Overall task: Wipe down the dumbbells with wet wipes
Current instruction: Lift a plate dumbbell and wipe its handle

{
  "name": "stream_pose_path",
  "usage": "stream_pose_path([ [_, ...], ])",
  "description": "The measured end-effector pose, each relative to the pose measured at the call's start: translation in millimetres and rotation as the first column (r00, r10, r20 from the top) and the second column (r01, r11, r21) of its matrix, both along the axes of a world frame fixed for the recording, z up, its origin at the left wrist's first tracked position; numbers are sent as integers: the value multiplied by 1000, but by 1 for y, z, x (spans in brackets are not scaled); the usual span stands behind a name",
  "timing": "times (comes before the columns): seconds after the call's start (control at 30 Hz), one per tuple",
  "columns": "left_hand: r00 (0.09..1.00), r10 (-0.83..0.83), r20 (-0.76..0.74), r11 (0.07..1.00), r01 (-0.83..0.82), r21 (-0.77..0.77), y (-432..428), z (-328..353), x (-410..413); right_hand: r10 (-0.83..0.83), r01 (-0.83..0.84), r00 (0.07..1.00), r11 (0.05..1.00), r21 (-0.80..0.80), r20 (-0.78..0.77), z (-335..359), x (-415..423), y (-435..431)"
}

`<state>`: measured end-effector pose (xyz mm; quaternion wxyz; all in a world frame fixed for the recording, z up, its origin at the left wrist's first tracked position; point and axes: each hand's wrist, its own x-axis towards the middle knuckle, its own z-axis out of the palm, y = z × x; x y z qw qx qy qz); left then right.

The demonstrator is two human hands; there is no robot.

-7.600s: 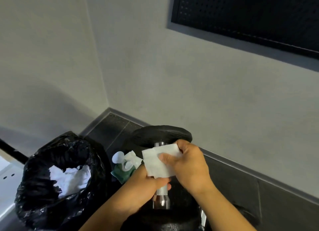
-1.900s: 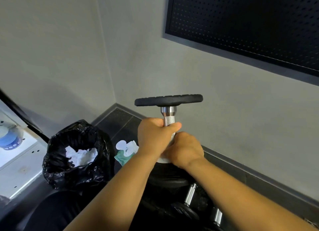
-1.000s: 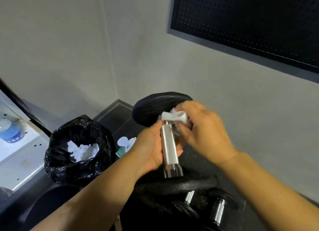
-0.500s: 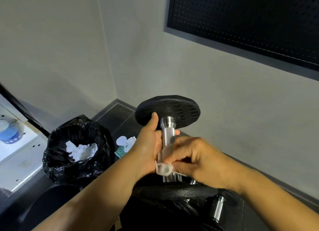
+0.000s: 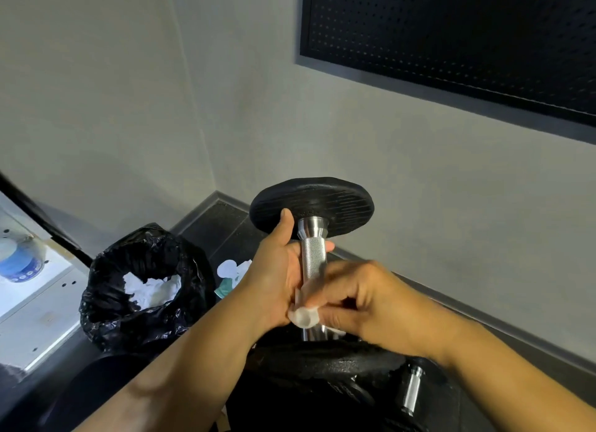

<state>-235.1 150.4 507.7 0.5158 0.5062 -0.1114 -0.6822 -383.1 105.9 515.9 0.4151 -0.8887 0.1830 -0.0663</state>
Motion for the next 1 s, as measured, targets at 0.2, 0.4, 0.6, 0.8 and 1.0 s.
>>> stream_pose_path([
  [0.2,996,-57,-69,998,54,-44,-3,0,-7,-398,347,897,903,252,190,8,-23,-8],
  [0.4,988,-134,-71,991,132,-38,-2,1,-7,-618,607,706,780,155,344,10,-21,-30],
  [0.6,972,-185,-146,983,183,-24,-5,3,-14,-593,656,701,754,-34,397,17,-6,-28],
  [0.8,965,-260,25,965,258,47,-18,8,-22,-523,674,738,593,-440,427,25,6,-28],
  [1.0,987,-157,27,978,152,145,-28,10,-22,-446,689,724,505,-520,526,26,-5,-22],
])
